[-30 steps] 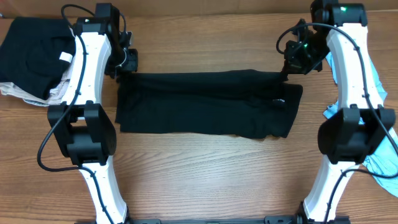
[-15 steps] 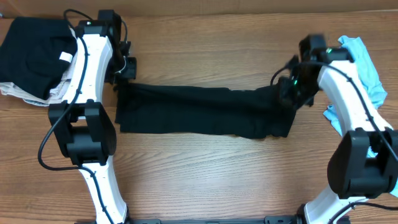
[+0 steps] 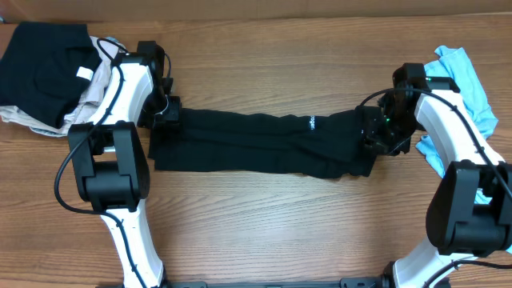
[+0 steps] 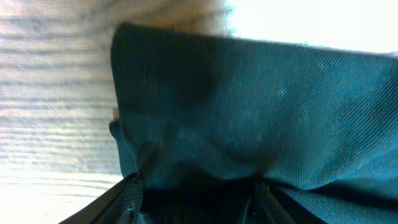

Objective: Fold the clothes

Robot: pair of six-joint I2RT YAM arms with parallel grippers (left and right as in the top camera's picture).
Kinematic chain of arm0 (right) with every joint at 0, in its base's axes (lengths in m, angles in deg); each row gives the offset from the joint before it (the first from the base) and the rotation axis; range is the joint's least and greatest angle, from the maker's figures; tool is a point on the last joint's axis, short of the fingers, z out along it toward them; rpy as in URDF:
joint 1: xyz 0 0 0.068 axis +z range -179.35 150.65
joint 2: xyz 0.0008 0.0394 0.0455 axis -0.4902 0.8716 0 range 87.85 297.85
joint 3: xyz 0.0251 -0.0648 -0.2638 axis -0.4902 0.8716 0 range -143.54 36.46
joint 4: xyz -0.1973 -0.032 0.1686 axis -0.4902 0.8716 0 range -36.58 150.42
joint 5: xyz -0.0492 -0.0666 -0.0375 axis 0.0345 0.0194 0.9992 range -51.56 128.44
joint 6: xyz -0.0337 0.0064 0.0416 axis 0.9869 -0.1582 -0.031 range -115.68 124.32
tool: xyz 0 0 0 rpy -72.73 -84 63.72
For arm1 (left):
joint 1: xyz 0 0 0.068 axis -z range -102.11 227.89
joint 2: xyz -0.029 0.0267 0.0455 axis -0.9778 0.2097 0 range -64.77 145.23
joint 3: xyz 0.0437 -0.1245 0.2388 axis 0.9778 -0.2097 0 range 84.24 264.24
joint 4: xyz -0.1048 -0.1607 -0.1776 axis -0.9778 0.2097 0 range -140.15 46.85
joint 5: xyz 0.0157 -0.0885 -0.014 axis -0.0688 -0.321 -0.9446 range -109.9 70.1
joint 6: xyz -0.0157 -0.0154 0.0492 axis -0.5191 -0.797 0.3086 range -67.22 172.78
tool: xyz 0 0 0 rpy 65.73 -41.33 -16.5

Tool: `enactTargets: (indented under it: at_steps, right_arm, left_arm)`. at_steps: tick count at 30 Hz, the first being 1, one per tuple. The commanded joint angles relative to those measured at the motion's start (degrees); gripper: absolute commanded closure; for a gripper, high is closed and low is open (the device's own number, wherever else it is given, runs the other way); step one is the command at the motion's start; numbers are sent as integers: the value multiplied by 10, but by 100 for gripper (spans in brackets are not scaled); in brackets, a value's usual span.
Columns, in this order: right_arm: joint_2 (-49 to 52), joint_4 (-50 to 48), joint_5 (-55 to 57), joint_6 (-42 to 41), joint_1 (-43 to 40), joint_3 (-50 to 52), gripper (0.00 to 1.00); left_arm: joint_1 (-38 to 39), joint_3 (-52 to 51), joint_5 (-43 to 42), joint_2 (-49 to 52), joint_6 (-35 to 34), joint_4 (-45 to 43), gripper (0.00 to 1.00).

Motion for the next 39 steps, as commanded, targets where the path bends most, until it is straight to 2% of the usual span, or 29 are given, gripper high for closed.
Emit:
enactTargets:
  at_steps: [1,6,10,12,15,18,22,26,28,29,33,39]
  right_arm:
    - [-26,12,-7,4,-2,-34,64]
    - [-75,49,-33,15,-2,-103,63]
    - [-140,75,-33,16,-2,-138,57]
    - [-178,83,-36,16,-1,-146,52]
    - [-232,101,-40,16,-1,-146,41]
    - [-277,124,-47,16,-1,-146,37]
    - [-327,146,-85,16,-1,-146,36]
    - [-353,164,-85,17,-1,-146,36]
    - [-360,167,-85,19,-1,-146,36]
    - [-363,169,-85,19,-1,-146,36]
    - [-371,170,-85,19,3,-146,35]
    - [-371,167,-74,19,32,-146,31]
  left_arm:
    - [-1,41,-21,1,-4,28,41]
    - [-4,163,-88,1,-7,99,36]
    - [-2,283,-114,0,-24,164,26]
    - [2,346,-114,-1,-29,203,20]
    - [6,419,-111,-5,-27,259,15]
    - [8,471,-125,-12,-27,308,12]
    - [16,476,-181,-49,-27,308,10]
    - [35,476,-183,-88,-11,308,11]
    - [41,476,-172,-104,-10,308,8]
    - [44,476,-164,-111,-10,308,0]
    - [58,463,-128,-148,-5,308,0]
    - [69,375,-75,-207,-7,308,0]
